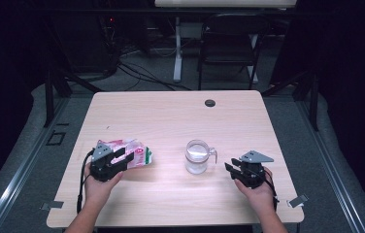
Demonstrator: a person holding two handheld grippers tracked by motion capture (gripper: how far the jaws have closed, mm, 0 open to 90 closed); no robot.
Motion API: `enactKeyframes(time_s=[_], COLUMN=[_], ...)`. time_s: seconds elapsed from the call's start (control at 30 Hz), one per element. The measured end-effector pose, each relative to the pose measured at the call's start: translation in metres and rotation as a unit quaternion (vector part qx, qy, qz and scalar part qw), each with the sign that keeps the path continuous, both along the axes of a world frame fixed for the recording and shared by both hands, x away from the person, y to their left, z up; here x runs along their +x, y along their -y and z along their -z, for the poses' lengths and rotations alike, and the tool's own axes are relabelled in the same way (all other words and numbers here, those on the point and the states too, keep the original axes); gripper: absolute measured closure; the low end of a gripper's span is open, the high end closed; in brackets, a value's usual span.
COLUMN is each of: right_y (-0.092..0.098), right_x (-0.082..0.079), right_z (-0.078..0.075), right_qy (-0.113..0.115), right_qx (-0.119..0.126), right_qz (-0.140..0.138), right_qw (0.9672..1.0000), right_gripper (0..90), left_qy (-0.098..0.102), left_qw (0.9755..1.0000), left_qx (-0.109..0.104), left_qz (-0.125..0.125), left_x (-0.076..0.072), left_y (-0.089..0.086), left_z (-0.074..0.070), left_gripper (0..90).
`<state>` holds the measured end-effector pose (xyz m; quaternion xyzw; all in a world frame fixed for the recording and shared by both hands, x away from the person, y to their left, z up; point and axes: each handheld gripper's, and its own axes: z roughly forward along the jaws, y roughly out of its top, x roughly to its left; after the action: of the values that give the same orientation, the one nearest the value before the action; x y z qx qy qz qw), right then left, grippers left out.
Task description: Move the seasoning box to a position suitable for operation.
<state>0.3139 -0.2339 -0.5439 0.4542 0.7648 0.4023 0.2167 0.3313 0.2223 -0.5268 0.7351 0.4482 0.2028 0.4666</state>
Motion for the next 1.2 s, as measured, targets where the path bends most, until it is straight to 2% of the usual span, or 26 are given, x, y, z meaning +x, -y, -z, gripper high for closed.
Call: enactKeyframes(time_s=[0.1,0.13,0.27,0.3,0.33,0.6,0.77,0.83,1.0,1.2], right_y=[-0.001,-0.004,-0.005,-0.006,-0.007,-0.017,-0.025,-0.027,-0.036,-0.044], right_x=[0.001,0.001,0.003,0.004,0.006,0.016,0.024,0.028,0.038,0.047], right_z=[0.001,0.003,0.003,0.003,0.004,0.006,0.006,0.007,0.009,0.011], right_qy=[-0.006,-0.006,-0.008,-0.008,-0.01,-0.014,-0.013,-0.021,-0.025,-0.036], right_qx=[-0.007,-0.01,-0.013,-0.012,-0.01,-0.013,-0.011,-0.012,-0.019,-0.031], right_qz=[-0.004,-0.007,-0.008,-0.007,-0.009,-0.019,-0.025,-0.028,-0.035,-0.036], right_qw=[0.9999,0.9999,0.9998,0.9999,0.9999,0.9996,0.9995,0.9993,0.9989,0.9982], right_gripper=[66.0,66.8,66.9,66.8,66.8,66.2,66.3,66.4,69.1,71.9], left_qy=[0.003,0.009,0.01,0.008,-0.008,-0.025,-0.025,-0.022,-0.019,-0.019], left_qw=[1.0,1.0,0.9999,1.0,0.9996,0.9977,0.9977,0.9977,0.9973,0.9965], left_qx=[0.001,0.003,0.008,0.003,-0.029,-0.056,-0.05,-0.049,-0.045,-0.046], left_qz=[-0.001,0.001,0.0,-0.001,0.001,-0.029,-0.038,-0.042,-0.056,-0.066], left_x=[-0.001,-0.002,-0.004,-0.005,-0.006,-0.014,-0.021,-0.024,-0.035,-0.042], left_y=[0.0,-0.001,-0.002,-0.003,-0.006,-0.026,-0.033,-0.036,-0.045,-0.05], left_z=[-0.001,-0.001,-0.002,-0.002,-0.002,-0.001,-0.001,-0.001,-0.002,-0.002], left_gripper=[55.9,55.8,56.3,57.4,58.8,61.2,61.4,62.2,63.1,63.2])
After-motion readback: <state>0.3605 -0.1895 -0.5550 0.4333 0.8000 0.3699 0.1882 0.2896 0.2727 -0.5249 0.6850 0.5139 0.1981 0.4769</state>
